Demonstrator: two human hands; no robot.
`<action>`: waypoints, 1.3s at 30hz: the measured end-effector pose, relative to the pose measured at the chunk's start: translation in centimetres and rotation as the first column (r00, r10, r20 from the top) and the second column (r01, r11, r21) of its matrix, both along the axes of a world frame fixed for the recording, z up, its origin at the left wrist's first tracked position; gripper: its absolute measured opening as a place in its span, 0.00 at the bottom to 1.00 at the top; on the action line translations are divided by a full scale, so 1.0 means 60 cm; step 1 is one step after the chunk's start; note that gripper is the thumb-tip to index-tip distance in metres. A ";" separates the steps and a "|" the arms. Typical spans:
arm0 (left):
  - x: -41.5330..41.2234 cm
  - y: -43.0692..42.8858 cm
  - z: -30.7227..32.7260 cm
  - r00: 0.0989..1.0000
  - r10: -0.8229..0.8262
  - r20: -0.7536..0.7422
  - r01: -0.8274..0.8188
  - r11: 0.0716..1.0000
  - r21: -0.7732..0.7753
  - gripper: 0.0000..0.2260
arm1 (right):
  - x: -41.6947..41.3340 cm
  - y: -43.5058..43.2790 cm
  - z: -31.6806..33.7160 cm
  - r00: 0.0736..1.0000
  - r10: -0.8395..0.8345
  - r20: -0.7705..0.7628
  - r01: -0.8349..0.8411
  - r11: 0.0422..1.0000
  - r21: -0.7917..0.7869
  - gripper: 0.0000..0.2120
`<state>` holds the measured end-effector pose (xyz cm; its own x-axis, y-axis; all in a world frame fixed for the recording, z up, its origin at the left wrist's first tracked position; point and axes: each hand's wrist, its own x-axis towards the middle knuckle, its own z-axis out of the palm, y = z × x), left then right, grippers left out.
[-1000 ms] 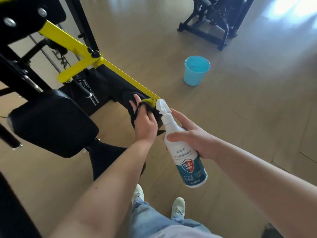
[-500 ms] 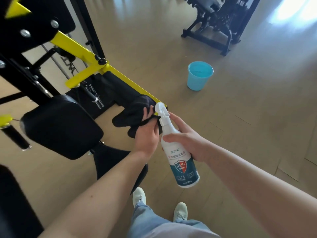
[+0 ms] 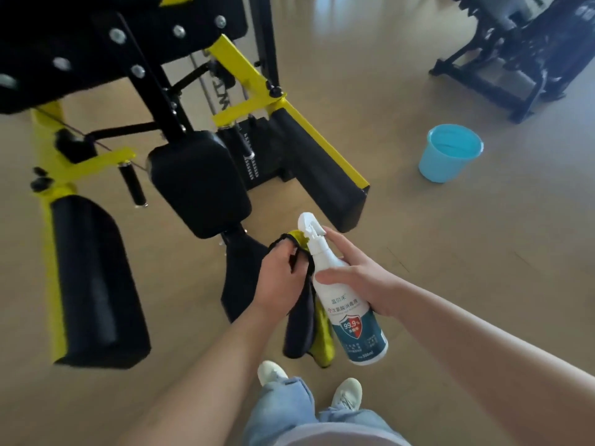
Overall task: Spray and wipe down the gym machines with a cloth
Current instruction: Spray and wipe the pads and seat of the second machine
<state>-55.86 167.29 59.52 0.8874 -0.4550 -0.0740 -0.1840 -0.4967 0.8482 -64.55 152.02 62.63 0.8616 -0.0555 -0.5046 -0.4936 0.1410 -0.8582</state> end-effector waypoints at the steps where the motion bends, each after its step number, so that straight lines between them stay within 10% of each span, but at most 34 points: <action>1: -0.001 0.015 0.005 0.999 0.025 -0.025 -0.025 1.000 -0.008 0.04 | 0.005 0.012 -0.002 1.000 0.013 0.004 -0.013 1.000 0.007 0.39; 8: 0.058 0.111 0.031 0.965 0.262 -0.010 -0.261 0.952 -0.158 0.09 | 0.085 0.086 0.013 0.997 0.077 0.026 -0.077 0.997 -0.013 0.24; 16: 0.167 0.151 0.077 0.950 0.298 0.090 -0.258 0.916 -0.309 0.06 | 0.198 0.111 0.035 0.996 0.084 0.007 -0.083 0.990 -0.118 0.33; 39: 0.504 0.027 0.183 0.846 0.471 0.249 -0.480 0.877 -0.026 0.08 | 0.591 -0.007 -0.004 1.000 0.007 0.004 -0.007 1.000 -0.014 0.36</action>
